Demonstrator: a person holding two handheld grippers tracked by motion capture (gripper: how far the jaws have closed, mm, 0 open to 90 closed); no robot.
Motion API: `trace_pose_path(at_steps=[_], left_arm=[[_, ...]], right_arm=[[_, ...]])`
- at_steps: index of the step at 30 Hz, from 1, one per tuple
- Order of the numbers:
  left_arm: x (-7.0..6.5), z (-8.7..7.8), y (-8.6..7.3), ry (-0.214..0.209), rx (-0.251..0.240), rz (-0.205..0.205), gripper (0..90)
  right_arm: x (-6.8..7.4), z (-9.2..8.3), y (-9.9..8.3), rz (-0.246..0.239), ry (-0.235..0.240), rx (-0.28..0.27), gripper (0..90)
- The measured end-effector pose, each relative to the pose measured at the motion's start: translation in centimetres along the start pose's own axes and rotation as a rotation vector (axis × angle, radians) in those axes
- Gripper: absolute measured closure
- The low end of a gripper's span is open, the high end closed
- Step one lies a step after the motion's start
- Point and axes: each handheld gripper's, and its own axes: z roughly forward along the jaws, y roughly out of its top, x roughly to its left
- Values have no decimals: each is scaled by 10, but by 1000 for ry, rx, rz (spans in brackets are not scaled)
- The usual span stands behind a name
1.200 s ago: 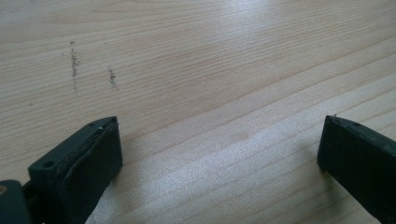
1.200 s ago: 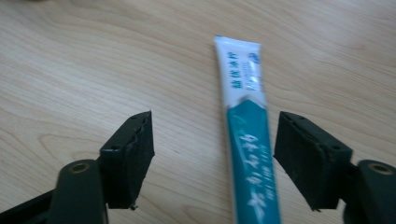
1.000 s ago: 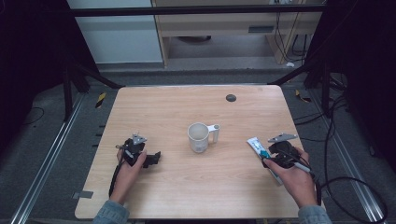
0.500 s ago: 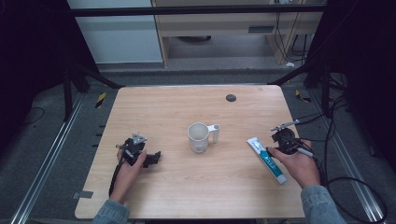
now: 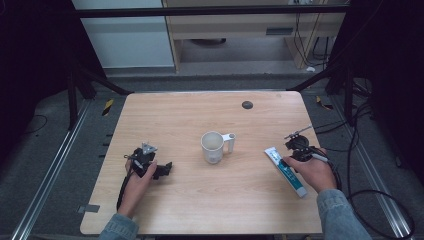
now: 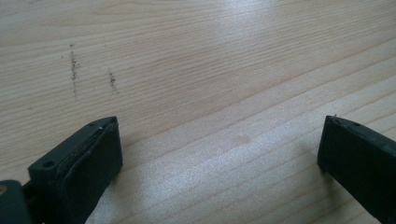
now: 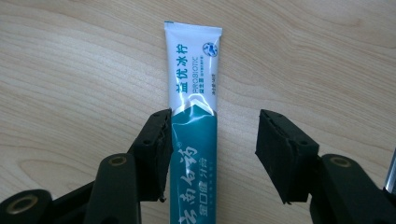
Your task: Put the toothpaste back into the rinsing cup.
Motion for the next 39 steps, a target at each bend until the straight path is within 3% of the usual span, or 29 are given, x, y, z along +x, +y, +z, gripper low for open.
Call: trace_pose_path(at_steps=[23, 39], left_arm=[[0, 0, 0, 0, 2, 1, 0], [0, 0, 0, -2, 0, 2, 0]], right_arm=[[5, 29, 12, 4, 51, 87, 477], [-1, 41, 15, 10, 70, 146, 491]])
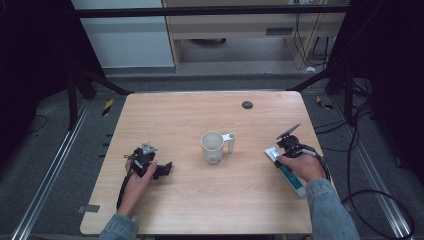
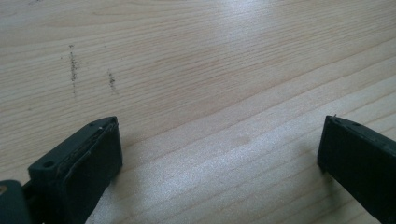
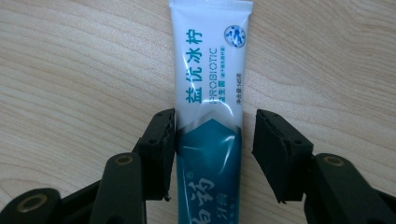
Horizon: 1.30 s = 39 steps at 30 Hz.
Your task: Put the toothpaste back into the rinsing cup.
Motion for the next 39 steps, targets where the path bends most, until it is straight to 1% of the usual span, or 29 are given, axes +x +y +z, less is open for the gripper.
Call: trace_pose_path(at_steps=[15, 25, 39], left_arm=[[0, 0, 0, -1, 0, 0, 0], [0, 0, 0, 0, 0, 0, 0], [0, 0, 0, 0, 0, 0, 0]], right_arm=[[3, 6, 3, -22, 3, 25, 540], [3, 8, 3, -23, 7, 33, 545], [6, 8, 5, -25, -9, 53, 574]])
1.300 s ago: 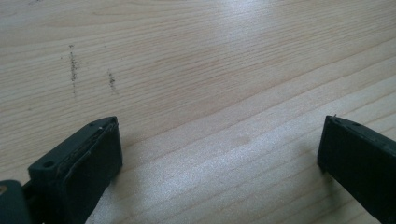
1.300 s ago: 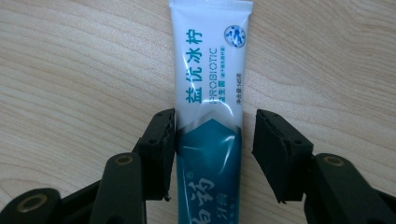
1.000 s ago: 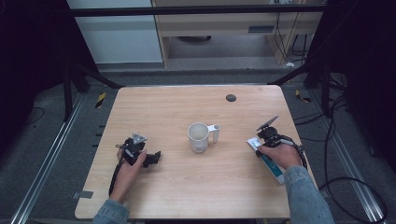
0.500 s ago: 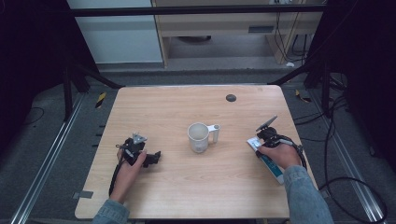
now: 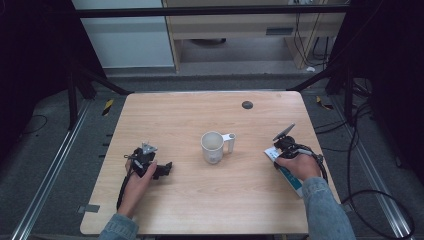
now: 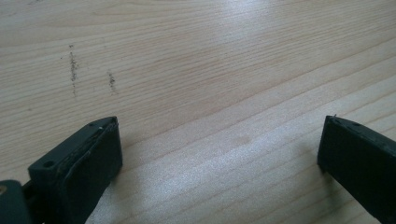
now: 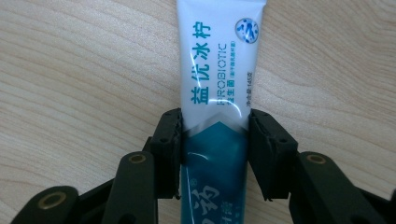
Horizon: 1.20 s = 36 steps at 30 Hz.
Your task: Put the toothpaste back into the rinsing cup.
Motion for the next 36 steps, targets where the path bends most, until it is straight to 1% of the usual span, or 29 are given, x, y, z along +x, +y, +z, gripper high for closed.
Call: trace_pose_path(at_steps=[6, 9, 10, 12, 13, 16, 25, 26, 28, 33, 34, 36], left_arm=[[0, 0, 0, 0, 0, 0, 0], [0, 0, 0, -1, 0, 0, 0], [0, 0, 0, -1, 0, 0, 0], [0, 0, 0, 0, 0, 0, 0], [0, 0, 0, -1, 0, 0, 0], [0, 0, 0, 0, 0, 0, 0], [0, 0, 0, -1, 0, 0, 0], [0, 0, 0, -1, 0, 0, 0], [0, 0, 0, -1, 0, 0, 0], [0, 0, 0, 0, 0, 0, 0], [0, 0, 0, -1, 0, 0, 0], [0, 0, 0, -1, 0, 0, 0]], right_arm=[[2, -1, 1, -14, -11, 8, 609], [2, -1, 1, -12, -10, 10, 627], [2, -2, 1, -12, -10, 9, 652], [2, -2, 1, -10, -12, 7, 663], [1, -4, 0, -6, -11, 4, 703], [0, -6, -1, 3, -3, -3, 743], [-2, -9, -2, 16, 5, -8, 775], [-3, -10, -2, 23, 13, -4, 776], [-4, -11, -3, 31, 15, -1, 778], [-7, -16, -5, 40, 18, -19, 779], [-8, -19, -6, 47, 23, -34, 779], [-9, -23, -7, 53, 26, -43, 779]])
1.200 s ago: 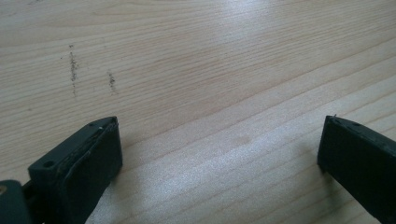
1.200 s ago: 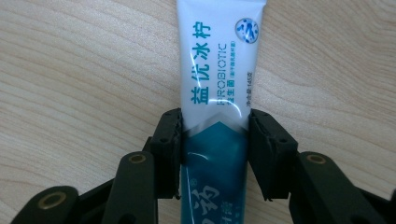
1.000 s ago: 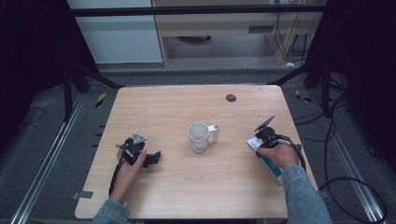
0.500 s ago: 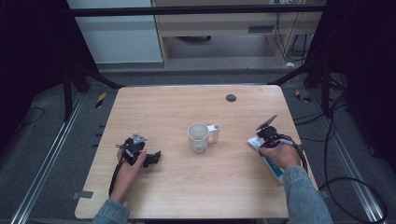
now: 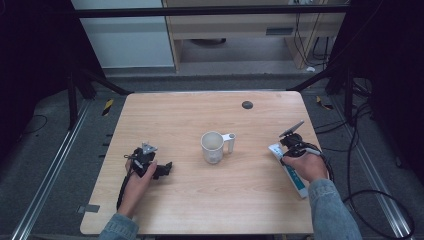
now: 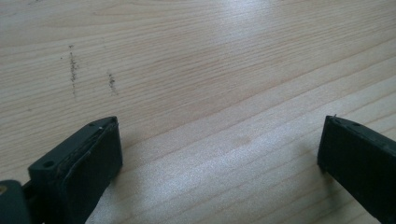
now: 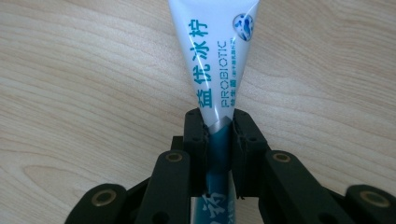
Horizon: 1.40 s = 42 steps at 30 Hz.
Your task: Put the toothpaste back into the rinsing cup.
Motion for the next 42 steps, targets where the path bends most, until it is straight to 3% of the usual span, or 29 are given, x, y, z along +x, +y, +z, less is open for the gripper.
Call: trace_pose_path(at_steps=[19, 32, 42], left_arm=[[0, 0, 0, 0, 0, -1, 0], [0, 0, 0, 0, 0, 1, 0], [0, 0, 0, 0, 0, 1, 0]], right_arm=[[11, -20, 3, 38, 29, -139, 784], [12, -29, 8, 42, 29, -159, 787], [13, -51, 12, 43, 21, -203, 786]])
